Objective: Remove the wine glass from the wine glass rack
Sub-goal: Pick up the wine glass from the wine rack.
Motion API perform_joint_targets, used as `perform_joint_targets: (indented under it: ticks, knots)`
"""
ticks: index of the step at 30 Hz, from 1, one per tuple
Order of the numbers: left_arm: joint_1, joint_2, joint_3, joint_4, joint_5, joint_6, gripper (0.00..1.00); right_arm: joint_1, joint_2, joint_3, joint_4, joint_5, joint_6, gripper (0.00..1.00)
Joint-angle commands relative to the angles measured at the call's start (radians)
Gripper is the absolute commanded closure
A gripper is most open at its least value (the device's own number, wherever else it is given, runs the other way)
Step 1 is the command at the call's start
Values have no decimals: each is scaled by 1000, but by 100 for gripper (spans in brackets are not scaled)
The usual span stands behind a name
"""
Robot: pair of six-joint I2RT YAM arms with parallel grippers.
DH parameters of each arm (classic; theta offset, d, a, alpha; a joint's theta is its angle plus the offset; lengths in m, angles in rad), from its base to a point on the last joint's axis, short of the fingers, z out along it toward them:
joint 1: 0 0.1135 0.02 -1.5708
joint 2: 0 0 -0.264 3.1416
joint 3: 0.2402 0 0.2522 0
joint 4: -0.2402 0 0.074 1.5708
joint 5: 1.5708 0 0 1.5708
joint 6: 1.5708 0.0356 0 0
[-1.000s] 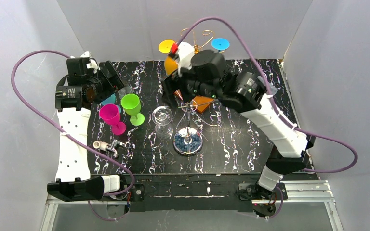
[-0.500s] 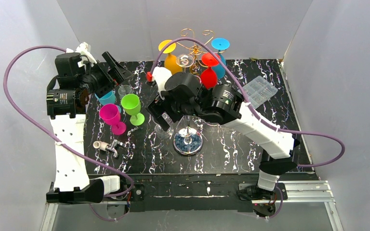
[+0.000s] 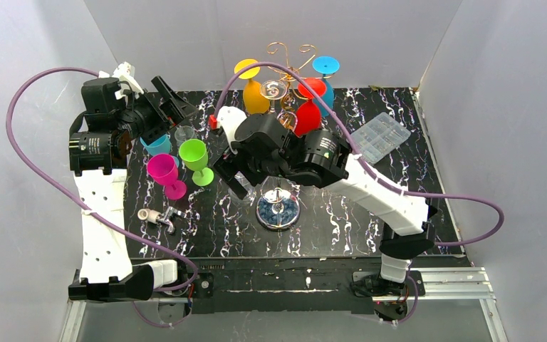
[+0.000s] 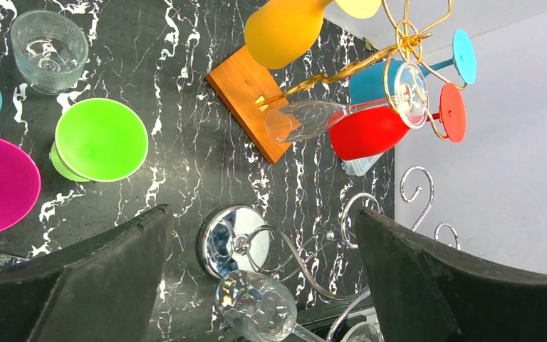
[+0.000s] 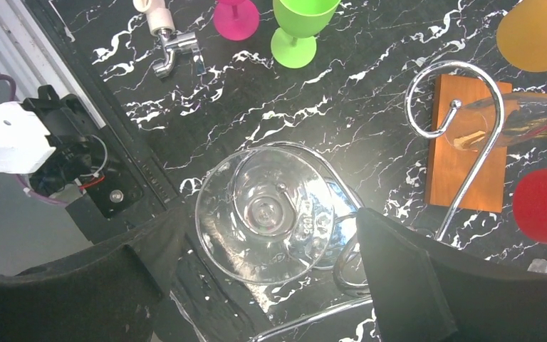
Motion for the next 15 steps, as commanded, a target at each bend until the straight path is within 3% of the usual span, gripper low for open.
perform_joint_targets:
  ticks: [1, 15]
  knots:
    - [-3, -7, 6, 5, 21, 11, 2, 8, 19, 51, 16, 29, -14, 1]
    - [-3, 4, 7, 6, 16, 14, 2, 23, 36, 62, 13, 100, -25, 4]
